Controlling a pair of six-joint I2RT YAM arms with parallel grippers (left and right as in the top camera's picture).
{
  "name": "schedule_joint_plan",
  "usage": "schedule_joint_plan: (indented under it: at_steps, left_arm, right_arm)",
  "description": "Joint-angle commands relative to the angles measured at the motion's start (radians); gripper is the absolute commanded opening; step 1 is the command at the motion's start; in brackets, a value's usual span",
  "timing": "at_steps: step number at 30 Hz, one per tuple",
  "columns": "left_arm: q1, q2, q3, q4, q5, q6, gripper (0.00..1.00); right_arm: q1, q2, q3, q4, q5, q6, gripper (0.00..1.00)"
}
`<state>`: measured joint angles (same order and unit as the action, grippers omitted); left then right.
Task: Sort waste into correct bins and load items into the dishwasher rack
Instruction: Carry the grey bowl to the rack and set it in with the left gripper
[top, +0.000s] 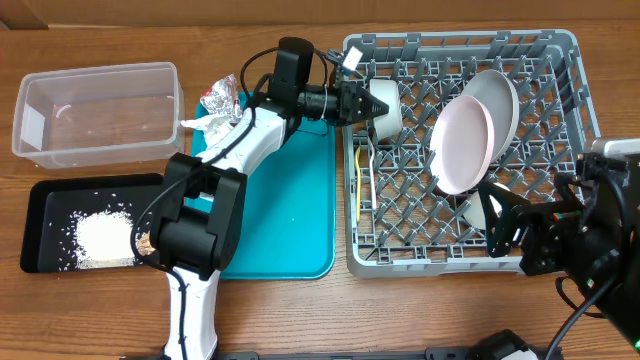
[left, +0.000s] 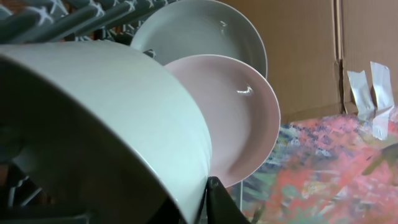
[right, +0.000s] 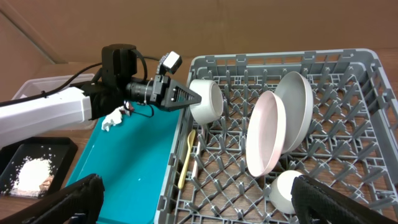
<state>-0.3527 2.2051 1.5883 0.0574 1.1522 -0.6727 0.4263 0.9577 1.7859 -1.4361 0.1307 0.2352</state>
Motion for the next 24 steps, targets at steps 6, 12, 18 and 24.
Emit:
schedule_joint_plan:
  at_steps: [6, 12, 18, 24]
  left_arm:
    - [0.073, 0.018, -0.02, -0.078, 0.047, 0.011, 1.0]
    - [0.097, -0.099, -0.02, -0.403, -0.142, 0.109, 1.0]
    - [0.116, -0.372, -0.02, -0.877, -0.604, 0.285, 1.0]
    - [0.142, -0.564, -0.02, -0.987, -0.724, 0.463, 1.0]
  right_arm:
    - [0.005, -0.004, 0.007, 0.004, 0.004, 0.003, 1.0]
    - [0.005, -0.004, 0.007, 0.004, 0.004, 0.003, 1.0]
    - [0.005, -0.004, 0.007, 0.004, 0.004, 0.003, 1.0]
    - [0.005, -0.004, 0.007, 0.004, 0.004, 0.004, 1.0]
